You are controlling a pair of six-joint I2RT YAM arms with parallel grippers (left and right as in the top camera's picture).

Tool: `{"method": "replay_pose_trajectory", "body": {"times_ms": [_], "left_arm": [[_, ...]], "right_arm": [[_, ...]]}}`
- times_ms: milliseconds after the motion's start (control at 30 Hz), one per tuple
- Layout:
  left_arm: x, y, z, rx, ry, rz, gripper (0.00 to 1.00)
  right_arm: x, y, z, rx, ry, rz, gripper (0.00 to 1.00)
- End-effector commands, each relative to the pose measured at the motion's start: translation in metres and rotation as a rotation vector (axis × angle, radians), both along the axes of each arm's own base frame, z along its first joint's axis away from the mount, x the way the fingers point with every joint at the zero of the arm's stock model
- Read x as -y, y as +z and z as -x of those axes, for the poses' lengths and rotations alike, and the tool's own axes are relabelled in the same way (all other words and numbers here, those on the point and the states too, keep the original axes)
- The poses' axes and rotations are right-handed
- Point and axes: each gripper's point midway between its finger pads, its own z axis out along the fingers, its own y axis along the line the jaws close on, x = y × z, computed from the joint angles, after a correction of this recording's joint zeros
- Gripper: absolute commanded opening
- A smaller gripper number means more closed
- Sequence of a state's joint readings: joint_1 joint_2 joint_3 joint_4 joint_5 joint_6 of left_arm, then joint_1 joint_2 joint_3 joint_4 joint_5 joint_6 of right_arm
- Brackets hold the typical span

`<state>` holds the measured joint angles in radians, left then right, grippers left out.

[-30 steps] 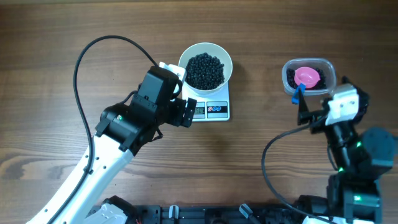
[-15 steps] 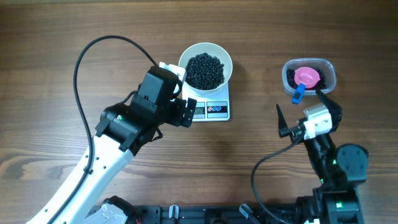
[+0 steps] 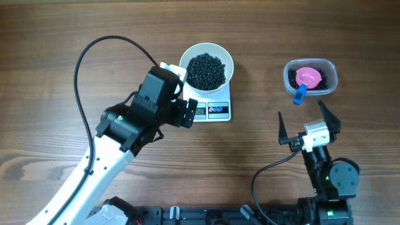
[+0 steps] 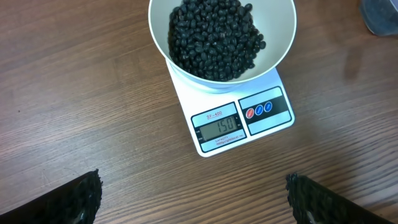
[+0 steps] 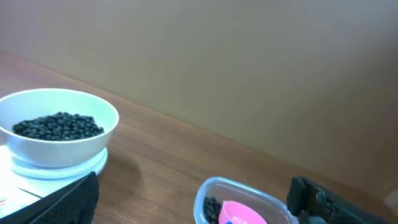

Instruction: Scoop item into bowl and weigh 150g on scale

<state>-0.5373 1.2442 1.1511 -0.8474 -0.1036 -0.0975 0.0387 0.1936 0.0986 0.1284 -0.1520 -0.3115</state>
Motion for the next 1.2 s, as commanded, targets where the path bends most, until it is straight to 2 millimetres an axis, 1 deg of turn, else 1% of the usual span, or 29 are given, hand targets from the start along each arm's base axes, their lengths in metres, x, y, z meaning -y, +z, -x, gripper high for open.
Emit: {"method": "replay_pose_trajectory", "body": {"times_ms": [0,233,467,700,800,867,967,1000,1167], "left_arm": [[0.000,-0.002,0.000,-0.004,-0.013,-0.005,1.00],[0.000,-0.002,0.000,-0.004,-0.013,-0.005,1.00],[0.000,-0.002,0.000,-0.005,-0.013,-0.005,1.00],[0.000,-0.002,0.000,-0.005,-0.013,-0.005,1.00],[0.000,-0.002,0.000,-0.004,-0.013,-0.005,1.00],[0.000,-0.002,0.000,-0.005,-0.013,-0.005,1.00],[0.000,-0.002,0.000,-0.004,-0.013,-0.005,1.00],[0.000,-0.002,0.000,-0.004,-0.013,-0.005,1.00],[0.000,-0.002,0.000,-0.004,-0.013,-0.005,1.00]], "right_arm": [[0.005,-0.005,0.001,0.020,-0.028,-0.027,1.00],[0.007,-0.012,0.004,0.049,-0.039,-0.029,1.00],[0.009,-0.009,0.007,0.063,-0.054,-0.033,1.00],[0.013,-0.012,0.009,0.053,-0.073,-0.033,1.00],[0.016,-0.016,0.008,0.034,-0.091,-0.033,1.00],[0.016,-0.023,0.007,0.005,-0.091,-0.035,1.00],[0.019,-0.034,0.007,-0.050,-0.108,-0.132,1.00],[0.021,-0.034,0.007,-0.053,-0.117,-0.162,1.00],[0.021,-0.034,0.007,-0.052,-0.119,-0.156,1.00]]}}
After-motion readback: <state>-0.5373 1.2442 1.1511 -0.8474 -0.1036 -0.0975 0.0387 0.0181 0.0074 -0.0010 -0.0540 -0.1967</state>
